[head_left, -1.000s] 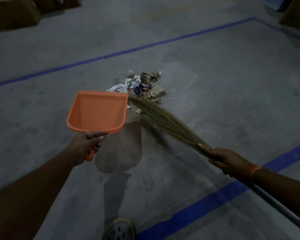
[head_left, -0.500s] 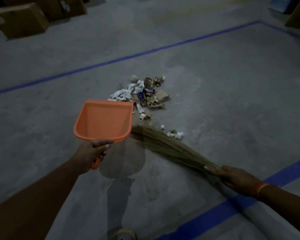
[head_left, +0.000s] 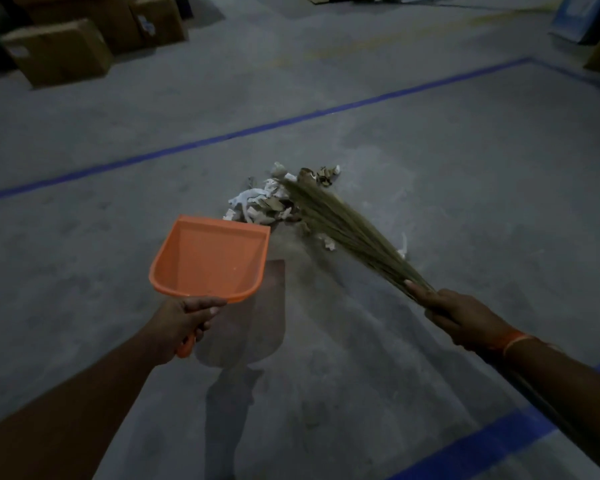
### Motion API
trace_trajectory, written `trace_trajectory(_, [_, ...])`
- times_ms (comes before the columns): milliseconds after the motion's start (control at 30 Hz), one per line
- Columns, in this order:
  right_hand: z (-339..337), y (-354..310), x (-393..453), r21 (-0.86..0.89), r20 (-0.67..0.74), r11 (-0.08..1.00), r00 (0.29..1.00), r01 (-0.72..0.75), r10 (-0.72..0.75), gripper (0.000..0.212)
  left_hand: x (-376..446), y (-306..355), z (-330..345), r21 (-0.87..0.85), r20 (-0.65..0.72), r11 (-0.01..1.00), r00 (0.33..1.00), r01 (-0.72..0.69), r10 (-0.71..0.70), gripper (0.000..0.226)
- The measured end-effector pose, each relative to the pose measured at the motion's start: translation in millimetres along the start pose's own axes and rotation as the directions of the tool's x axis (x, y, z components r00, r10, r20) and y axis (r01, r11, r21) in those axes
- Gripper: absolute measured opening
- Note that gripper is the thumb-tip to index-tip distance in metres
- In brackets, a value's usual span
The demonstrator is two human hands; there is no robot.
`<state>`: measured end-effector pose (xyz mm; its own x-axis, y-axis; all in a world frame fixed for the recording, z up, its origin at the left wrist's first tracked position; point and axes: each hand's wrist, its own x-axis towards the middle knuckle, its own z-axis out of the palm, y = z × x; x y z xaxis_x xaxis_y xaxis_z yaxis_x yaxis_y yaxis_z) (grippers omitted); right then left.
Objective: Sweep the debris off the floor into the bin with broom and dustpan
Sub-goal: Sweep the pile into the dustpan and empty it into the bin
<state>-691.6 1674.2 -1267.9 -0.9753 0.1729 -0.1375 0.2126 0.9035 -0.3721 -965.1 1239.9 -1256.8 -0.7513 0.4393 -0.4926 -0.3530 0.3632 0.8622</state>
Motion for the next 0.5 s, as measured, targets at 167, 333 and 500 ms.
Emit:
trace_trajectory(167, [-19, 0, 32, 0.058, -0.006, 0.995, 0.996, -0.086, 0.086, 0.064, 20, 7, -36, 0.057, 0.01, 0.996, 0.997, 0.073, -0.074, 0.022])
trace_trajectory(333, [-42, -3, 90, 0.031, 0.007, 0.985, 0.986, -0.169, 0.169, 0.06, 54, 34, -90, 0.128, 0.06, 0.978, 0.983, 0.164, -0.173, 0.022])
trace_trajectory(500, [-74, -9, 140, 0.011, 0.085, 0.956, 0.953, -0.293, 0.291, 0.06, 71, 64, -129, 0.204, 0.131, 0.95, 0.955, 0.235, -0.265, 0.023])
